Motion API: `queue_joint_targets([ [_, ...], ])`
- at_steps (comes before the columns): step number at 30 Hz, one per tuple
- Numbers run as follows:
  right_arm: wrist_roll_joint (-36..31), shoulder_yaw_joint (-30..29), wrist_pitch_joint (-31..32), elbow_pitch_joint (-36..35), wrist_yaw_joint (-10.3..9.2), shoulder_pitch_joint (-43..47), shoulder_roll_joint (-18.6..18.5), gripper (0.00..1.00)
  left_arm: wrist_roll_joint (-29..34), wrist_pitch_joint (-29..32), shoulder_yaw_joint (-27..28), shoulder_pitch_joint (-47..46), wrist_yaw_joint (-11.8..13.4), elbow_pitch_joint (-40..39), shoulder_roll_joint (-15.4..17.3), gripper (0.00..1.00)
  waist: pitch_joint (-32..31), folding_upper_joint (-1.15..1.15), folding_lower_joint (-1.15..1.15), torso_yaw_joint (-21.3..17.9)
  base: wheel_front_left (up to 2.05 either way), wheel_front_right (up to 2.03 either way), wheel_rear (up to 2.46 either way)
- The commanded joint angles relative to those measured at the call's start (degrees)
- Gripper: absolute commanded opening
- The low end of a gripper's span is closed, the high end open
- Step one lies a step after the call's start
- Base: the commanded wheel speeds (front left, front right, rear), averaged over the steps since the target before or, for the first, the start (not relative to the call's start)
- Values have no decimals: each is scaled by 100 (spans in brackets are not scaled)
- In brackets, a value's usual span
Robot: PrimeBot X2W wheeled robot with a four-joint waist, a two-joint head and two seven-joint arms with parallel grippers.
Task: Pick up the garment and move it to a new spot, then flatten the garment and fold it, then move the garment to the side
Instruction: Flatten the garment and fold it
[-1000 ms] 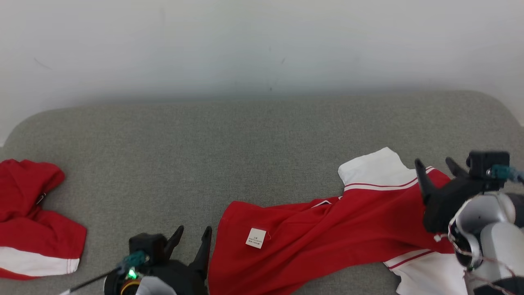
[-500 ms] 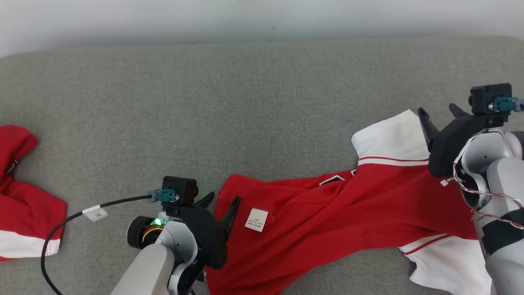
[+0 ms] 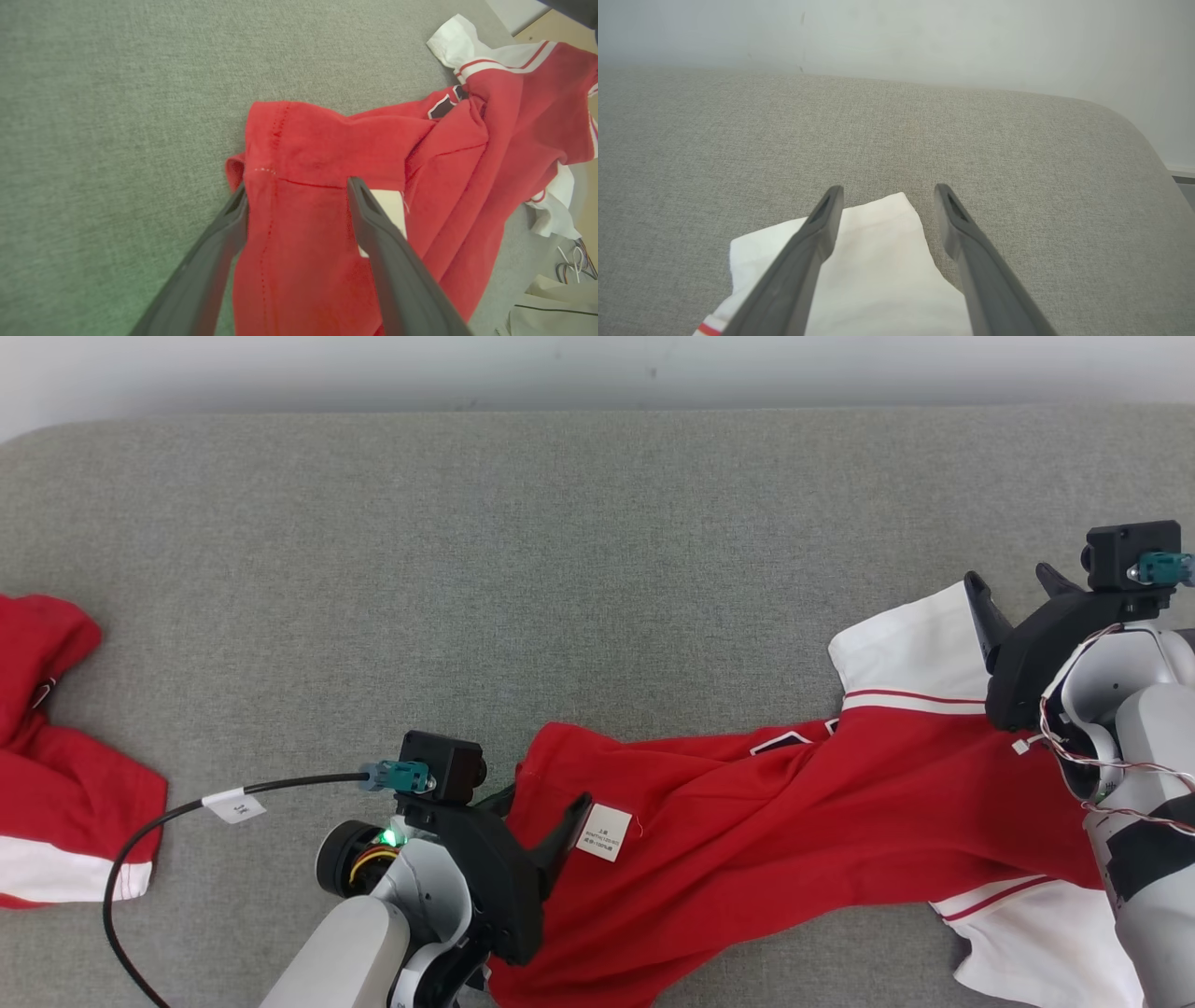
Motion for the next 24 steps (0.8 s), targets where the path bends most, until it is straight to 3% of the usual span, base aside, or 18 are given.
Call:
queue_joint_targets([
  [1, 60, 40, -38, 52, -15, -47, -32, 100, -34, 31, -9, 36, 0, -93, 21, 100, 6, -1, 0, -7, 0, 0, 0],
  [6, 125, 180, -82, 144, -15, -141, 4, 100, 125, -17, -25, -81, 119, -222, 77, 100, 45, -1, 0, -56, 0, 0, 0],
  [14, 189, 238, -190, 313, -15, -154, -84, 100, 116, 403, -92, 121, 426, -645, 162, 100, 6, -1, 0, -38, 0, 0, 0],
  [24, 244, 384, -268, 442, -15, -229, 0, 100, 60, 404, -76, 64, 484, -664, 162, 100, -10, -1, 0, -134, 0, 0, 0],
])
